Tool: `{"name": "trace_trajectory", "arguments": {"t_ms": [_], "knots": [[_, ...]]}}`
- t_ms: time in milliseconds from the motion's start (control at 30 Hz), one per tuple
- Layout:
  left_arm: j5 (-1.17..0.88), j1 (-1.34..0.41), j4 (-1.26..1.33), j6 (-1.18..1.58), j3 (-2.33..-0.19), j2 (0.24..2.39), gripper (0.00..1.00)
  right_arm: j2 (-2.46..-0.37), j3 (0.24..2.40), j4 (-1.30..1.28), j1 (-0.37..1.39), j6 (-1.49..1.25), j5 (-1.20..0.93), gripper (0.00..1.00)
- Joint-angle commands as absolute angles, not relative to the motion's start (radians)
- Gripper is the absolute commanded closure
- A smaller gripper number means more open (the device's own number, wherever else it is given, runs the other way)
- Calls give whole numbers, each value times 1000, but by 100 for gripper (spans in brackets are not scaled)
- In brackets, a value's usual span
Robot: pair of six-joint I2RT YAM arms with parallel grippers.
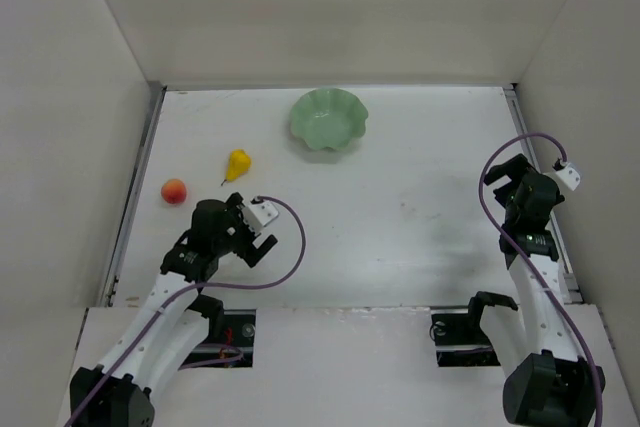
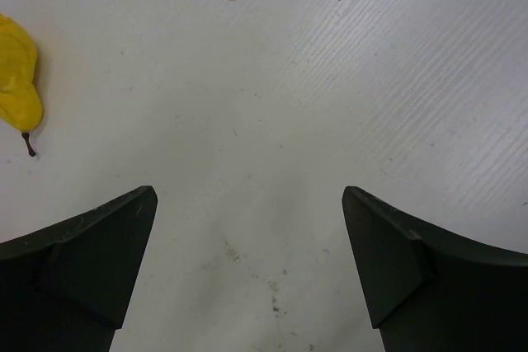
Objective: Place and organize the fake fruits in the fruit bowl
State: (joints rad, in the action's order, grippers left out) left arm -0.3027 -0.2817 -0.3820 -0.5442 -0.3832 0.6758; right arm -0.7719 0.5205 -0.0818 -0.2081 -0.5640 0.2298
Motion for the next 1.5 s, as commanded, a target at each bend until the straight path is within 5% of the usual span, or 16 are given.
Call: {"name": "trace_trajectory", "arguments": {"t_ms": [0, 367, 700, 1267, 1367, 1467], "knots": [[-299, -278, -353, -555, -371, 663, 0, -767, 538, -49, -203, -551, 247, 0], [-161, -174, -281, -434, -599, 840, 0, -790, 549, -40, -197, -549, 247, 0], [-153, 47, -497, -317, -1161, 1448, 0, -807, 525, 14, -131, -532, 248, 0], [-37, -50, -368, -264, -1348, 1882, 0, -770, 537, 12, -91, -482, 293, 0], [-55, -59, -371, -290, -1345, 1894, 21, -775, 551, 6, -93, -482, 293, 0], [-71, -82, -361, -291, -1342, 1879, 56, -787, 568, 5, -94, -482, 295, 0]]}}
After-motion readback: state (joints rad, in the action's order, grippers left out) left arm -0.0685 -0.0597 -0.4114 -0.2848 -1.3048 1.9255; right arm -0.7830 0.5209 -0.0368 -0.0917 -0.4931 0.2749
